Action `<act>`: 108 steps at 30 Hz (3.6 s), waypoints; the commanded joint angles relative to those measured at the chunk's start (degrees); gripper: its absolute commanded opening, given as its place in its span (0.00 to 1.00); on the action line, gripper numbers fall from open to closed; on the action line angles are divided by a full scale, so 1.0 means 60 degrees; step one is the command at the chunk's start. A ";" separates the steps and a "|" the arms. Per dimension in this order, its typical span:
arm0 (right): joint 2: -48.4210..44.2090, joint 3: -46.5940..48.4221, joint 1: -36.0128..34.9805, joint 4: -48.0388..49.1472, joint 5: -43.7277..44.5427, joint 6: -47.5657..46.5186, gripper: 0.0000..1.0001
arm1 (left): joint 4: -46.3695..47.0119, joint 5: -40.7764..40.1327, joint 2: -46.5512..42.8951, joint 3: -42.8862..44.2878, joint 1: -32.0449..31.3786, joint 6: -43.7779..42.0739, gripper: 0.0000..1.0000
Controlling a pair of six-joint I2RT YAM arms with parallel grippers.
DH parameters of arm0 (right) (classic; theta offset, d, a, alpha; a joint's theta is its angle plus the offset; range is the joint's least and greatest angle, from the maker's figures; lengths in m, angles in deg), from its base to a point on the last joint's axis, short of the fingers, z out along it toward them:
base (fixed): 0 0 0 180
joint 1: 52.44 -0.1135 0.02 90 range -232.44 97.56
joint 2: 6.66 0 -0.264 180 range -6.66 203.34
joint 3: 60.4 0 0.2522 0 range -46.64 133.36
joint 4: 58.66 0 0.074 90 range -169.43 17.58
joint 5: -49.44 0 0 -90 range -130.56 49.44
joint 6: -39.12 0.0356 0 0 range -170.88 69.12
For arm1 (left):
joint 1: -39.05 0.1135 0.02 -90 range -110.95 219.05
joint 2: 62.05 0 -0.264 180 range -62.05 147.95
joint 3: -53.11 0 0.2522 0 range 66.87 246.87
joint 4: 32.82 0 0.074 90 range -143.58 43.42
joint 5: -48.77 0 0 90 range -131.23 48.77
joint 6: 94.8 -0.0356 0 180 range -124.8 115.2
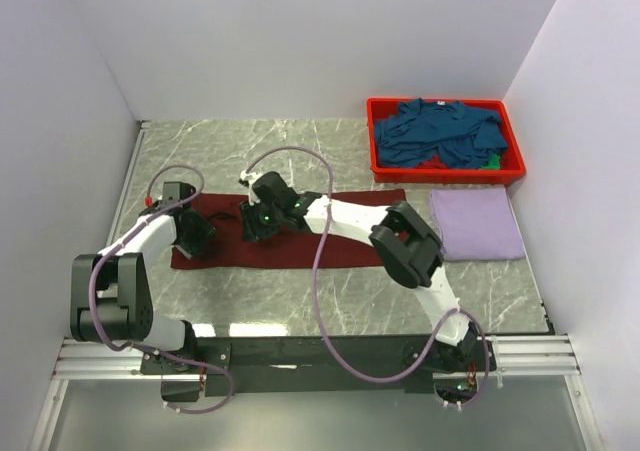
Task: Fold and stack the t-shirts
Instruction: Fold the tshirt
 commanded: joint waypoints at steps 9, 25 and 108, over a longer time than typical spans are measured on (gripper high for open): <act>0.0972 0.1180 0.0807 0.0688 0.0804 0.0565 0.42 | 0.0109 0.0151 -0.0083 -0.0564 0.0066 -0.0197 0.54; 0.0606 0.0931 0.2039 0.1113 -0.0086 0.0317 0.42 | -0.0462 0.0034 -0.1153 0.0019 0.0037 -0.0519 0.58; 0.1616 0.0579 0.2185 0.2213 -0.0190 0.1123 0.00 | 0.0328 -0.1225 0.2245 0.3128 -0.2878 0.6174 0.46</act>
